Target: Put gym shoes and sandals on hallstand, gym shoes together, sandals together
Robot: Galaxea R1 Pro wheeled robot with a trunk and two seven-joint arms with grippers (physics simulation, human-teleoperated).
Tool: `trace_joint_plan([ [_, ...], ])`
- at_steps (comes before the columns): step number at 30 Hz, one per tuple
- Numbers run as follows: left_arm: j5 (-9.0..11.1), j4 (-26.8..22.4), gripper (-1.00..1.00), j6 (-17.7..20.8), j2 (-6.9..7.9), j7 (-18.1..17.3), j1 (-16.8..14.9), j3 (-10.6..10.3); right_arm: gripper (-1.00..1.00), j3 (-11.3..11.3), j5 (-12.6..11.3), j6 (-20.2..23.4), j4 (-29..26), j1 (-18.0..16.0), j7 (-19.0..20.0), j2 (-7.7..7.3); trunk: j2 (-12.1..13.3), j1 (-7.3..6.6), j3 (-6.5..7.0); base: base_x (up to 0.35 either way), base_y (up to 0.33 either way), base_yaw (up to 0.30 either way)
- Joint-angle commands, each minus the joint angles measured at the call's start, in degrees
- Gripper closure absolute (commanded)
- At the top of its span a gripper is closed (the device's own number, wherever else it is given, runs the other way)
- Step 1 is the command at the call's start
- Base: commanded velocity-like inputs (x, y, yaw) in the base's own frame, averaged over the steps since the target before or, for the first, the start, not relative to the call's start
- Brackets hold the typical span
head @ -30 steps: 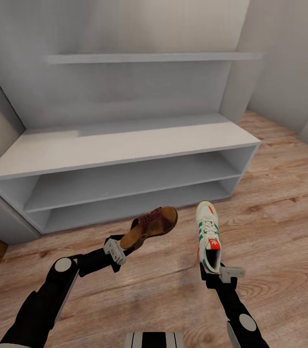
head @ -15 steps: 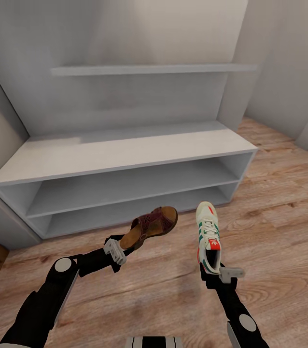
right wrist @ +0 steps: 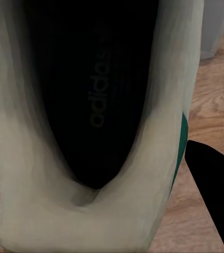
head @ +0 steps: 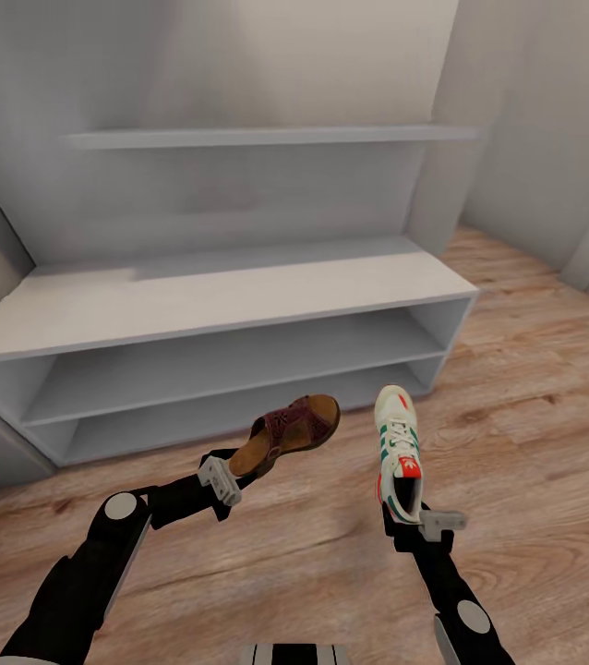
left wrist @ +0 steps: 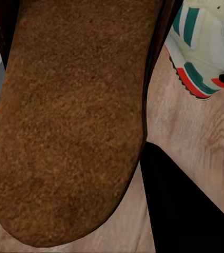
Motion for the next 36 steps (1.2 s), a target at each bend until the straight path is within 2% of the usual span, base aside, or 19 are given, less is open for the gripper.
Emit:
trace_joint_plan([
  [1, -0.15, -0.13, 1.00, 0.46, 0.02, -0.27, -0.03, -0.03, 1.00, -0.03, -0.09, -0.19, 0.04, -0.03, -0.01, 0.03, -0.02, 0.00, -0.04, 0.148, -0.323, 0.077],
  [14, -0.15, -0.13, 1.00, 0.46, 0.02, -0.27, -0.03, -0.03, 1.00, -0.03, -0.09, -0.19, 0.04, -0.03, -0.01, 0.03, -0.02, 0.00, 0.26, 0.069, -0.314, 0.249],
  [21, 0.01, -0.11, 1.00, 0.41, 0.02, -0.27, -0.03, 0.01, 1.00, -0.03, -0.09, -0.19, 0.04, -0.03, -0.01, 0.03, -0.02, 0.00, 0.64, -0.005, -0.034, 0.248],
  [25, 0.02, -0.13, 1.00, 0.38, 0.02, -0.27, -0.03, -0.01, 1.00, -0.03, -0.09, -0.19, 0.04, -0.03, -0.01, 0.03, -0.02, 0.00, 0.84, -0.240, -0.002, 0.161],
  [29, 0.02, -0.13, 1.00, 0.38, 0.02, -0.27, -0.03, 0.02, 1.00, -0.03, -0.09, -0.19, 0.04, -0.03, -0.01, 0.03, -0.02, 0.00, 0.88, -0.263, 0.000, 0.032],
  [36, 0.02, -0.13, 1.00, 0.39, 0.02, -0.27, -0.03, 0.06, 1.00, -0.03, -0.08, -0.19, 0.04, -0.03, -0.01, 0.03, -0.02, 0.00, 0.89, -0.036, 0.000, 0.003],
])
